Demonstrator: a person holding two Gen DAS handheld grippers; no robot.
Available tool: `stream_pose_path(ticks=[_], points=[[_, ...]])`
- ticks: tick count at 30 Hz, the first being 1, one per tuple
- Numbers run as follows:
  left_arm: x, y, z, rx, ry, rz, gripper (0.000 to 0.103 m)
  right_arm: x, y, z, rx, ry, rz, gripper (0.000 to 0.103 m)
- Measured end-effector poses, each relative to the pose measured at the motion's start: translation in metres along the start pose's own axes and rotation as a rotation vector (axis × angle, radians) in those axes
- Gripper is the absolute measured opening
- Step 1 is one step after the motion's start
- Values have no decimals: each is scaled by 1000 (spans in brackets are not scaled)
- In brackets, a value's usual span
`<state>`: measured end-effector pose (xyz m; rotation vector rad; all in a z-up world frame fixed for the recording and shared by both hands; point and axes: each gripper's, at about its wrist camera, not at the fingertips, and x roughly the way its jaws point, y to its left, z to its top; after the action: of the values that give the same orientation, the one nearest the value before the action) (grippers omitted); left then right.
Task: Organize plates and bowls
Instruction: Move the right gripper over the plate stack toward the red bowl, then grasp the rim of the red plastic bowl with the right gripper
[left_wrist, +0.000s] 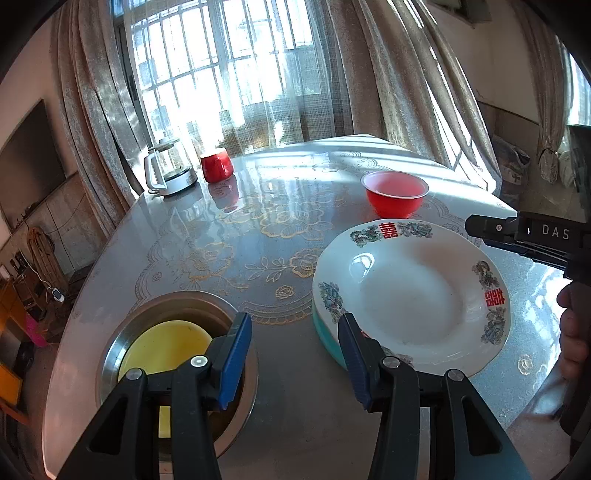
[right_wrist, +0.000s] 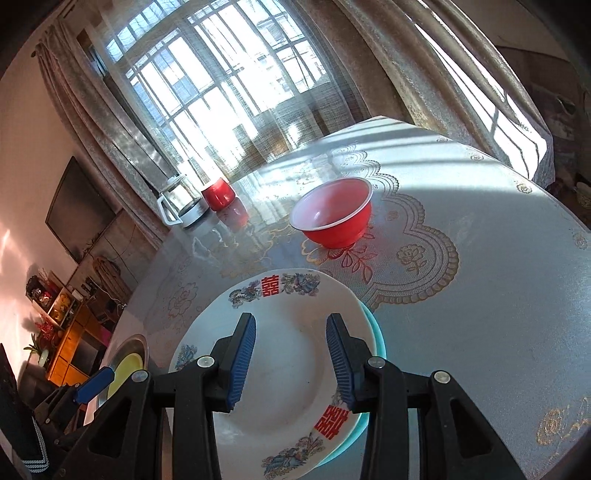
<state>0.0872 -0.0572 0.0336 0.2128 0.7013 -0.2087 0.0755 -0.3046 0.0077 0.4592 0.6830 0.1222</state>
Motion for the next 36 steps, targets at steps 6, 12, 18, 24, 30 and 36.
stream_pose_path(ticks=[6,12,18,24,30,36], points=[[25,7,29,-76,60,-60,50,7,-20,20,22,7,-36,40],[53,12,58,-147,111,-138,50,19,-38,48,55,9,-66,40],[85,8,87,-254,145,-275,49,43,-45,75,57,26,-88,40],[112,-5,119,-299,137,-336,48,73,-55,98,83,54,-100,38],[154,-17,142,-354,176,-385,48,98,-56,111,65,88,-135,33],[184,-32,153,-404,213,-422,48,119,-62,117,67,120,-172,32]])
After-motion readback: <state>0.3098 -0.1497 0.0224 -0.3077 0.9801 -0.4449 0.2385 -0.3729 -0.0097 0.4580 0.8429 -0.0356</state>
